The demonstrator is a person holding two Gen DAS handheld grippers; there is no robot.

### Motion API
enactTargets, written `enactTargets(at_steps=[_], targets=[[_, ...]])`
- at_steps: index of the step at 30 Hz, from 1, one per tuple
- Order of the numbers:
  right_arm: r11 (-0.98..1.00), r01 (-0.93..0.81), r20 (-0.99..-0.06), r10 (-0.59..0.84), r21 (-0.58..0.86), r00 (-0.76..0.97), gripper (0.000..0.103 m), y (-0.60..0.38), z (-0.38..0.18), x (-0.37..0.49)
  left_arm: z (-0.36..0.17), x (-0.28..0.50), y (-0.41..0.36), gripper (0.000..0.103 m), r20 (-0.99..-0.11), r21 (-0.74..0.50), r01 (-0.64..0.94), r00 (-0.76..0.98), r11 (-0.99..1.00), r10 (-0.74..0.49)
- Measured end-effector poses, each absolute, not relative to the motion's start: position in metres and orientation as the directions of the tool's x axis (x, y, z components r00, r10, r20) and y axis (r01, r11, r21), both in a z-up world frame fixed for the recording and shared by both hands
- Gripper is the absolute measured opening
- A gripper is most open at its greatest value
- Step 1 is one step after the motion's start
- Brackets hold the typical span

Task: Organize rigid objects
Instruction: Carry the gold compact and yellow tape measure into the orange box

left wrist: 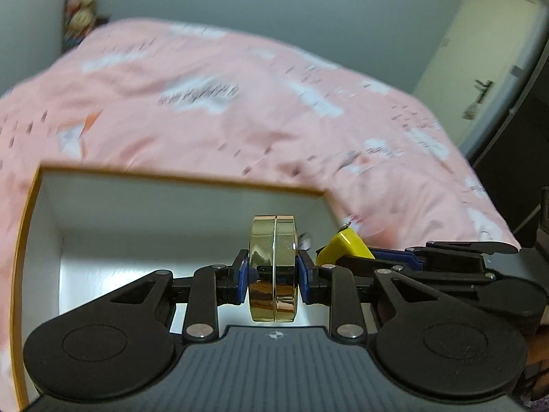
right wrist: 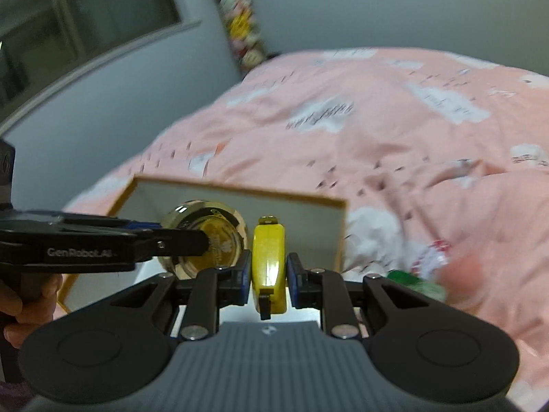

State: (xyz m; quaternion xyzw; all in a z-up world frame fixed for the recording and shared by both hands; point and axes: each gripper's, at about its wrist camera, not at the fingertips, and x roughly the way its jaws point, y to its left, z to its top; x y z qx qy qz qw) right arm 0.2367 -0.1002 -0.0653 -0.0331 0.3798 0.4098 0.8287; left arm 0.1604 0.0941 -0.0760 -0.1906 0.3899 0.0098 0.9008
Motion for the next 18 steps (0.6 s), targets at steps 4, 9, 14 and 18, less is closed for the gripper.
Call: enactTargets(at_steps=[4, 9, 14, 18], targets=[[0.622, -0.766, -0.733, 0.597, 0.164, 0.328, 0.02, -0.064, -0.089, 0.238, -0.104, 0.168, 0.113, 0.031, -0.738, -0.403, -0.224, 0.654, 0.887, -0.17], [0.554, -0.833, -0.808, 0.487, -0.008, 0.332, 0.02, -0.032, -0.116, 0.241, -0.129, 0.181, 0.123, 0.031, -0.78, -0.412, -0.275, 0.6, 0.869, -0.179], [0.43, -0.884, -0.837, 0.404, -0.182, 0.369, 0.02, -0.014, -0.131, 0.242, -0.143, 0.189, 0.13, 0.031, -0.79, -0.446, -0.298, 0.574, 0.844, -0.215], [0.346, -0.902, -0.859, 0.345, -0.259, 0.379, 0.02, -0.004, -0.141, 0.245, -0.151, 0.193, 0.135, 0.031, -0.791, -0.474, -0.319, 0.564, 0.821, -0.237]])
